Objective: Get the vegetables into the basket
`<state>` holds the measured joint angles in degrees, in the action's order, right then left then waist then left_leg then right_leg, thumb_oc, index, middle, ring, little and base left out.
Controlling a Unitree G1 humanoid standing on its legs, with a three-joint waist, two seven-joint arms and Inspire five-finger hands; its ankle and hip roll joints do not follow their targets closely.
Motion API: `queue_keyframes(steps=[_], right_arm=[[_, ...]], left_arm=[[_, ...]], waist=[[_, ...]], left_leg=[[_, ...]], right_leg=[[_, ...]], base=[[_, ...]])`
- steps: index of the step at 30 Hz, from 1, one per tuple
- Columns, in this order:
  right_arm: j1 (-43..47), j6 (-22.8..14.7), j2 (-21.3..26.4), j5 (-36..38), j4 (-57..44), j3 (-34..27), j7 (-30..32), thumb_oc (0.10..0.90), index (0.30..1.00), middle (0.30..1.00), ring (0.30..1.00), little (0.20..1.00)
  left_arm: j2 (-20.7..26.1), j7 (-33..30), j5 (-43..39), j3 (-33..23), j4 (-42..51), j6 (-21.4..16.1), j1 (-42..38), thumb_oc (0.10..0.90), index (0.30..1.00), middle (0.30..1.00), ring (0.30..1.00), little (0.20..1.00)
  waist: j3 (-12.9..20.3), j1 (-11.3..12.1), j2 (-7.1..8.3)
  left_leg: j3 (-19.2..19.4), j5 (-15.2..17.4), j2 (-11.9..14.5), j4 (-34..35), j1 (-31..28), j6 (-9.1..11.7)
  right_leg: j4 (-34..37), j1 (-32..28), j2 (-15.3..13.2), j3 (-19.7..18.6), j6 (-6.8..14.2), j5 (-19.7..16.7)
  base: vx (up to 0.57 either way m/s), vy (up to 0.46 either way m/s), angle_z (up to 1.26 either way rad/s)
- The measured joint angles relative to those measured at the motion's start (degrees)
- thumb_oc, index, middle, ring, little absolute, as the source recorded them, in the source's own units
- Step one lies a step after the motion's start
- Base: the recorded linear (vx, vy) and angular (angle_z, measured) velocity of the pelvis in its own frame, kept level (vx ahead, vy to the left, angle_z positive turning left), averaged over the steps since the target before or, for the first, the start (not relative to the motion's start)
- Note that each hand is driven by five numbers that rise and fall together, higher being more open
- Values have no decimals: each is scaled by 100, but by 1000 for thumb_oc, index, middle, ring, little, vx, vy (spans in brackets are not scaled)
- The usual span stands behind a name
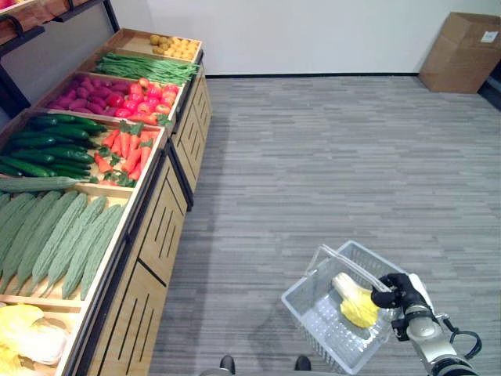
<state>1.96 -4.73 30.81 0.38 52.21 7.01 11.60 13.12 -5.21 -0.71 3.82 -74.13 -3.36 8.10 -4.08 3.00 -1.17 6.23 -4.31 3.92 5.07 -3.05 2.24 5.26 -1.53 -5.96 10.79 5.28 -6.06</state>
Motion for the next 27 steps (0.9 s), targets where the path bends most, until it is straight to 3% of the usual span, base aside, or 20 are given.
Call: queue_keyframes(steps=[7, 10, 15, 27], right_arm=[[-126, -1, -176, 42, 108, -48, -49, 400, 300, 300, 300, 300], [-595, -10, -407, 422, -393, -478, -184, 400, 300, 300, 300, 300], [-787, -9, -522, 521, -472, -677, -204, 400, 300, 300, 300, 300], [-955, -4, -621, 465, -471, -676, -144, 400, 300, 300, 300, 300]], left_arm=[[-72, -216, 764, 6, -57, 22, -86, 900, 1000, 1000, 1000, 1000], [-88, -396, 973, 4, 26, 84, -76, 900, 1000, 1000, 1000, 1000], [-113, -436, 997, 5, 27, 105, -76, 900, 1000, 1000, 1000, 1000], [-106, -453, 1092, 4, 21, 120, -82, 900, 1000, 1000, 1000, 1000]], waist=[[29, -92, -12], [30, -71, -3], [52, -204, 43], [133, -227, 44]], left_leg=[[108, 3, 0, -1, -18, 0], [57, 7, 9, -1, -14, -1], [33, 8, 10, 0, -67, -2], [12, 56, 64, 0, -75, -48]], right_leg=[[2, 45, 15, -123, 0, -20], [2, 37, 36, -114, -14, -12], [2, -30, 40, -100, -20, -4], [2, -39, 94, -106, -29, 8]], base=[[7, -3, -6], [-3, -5, 1], [4, -7, 1], [14, -55, 0]])
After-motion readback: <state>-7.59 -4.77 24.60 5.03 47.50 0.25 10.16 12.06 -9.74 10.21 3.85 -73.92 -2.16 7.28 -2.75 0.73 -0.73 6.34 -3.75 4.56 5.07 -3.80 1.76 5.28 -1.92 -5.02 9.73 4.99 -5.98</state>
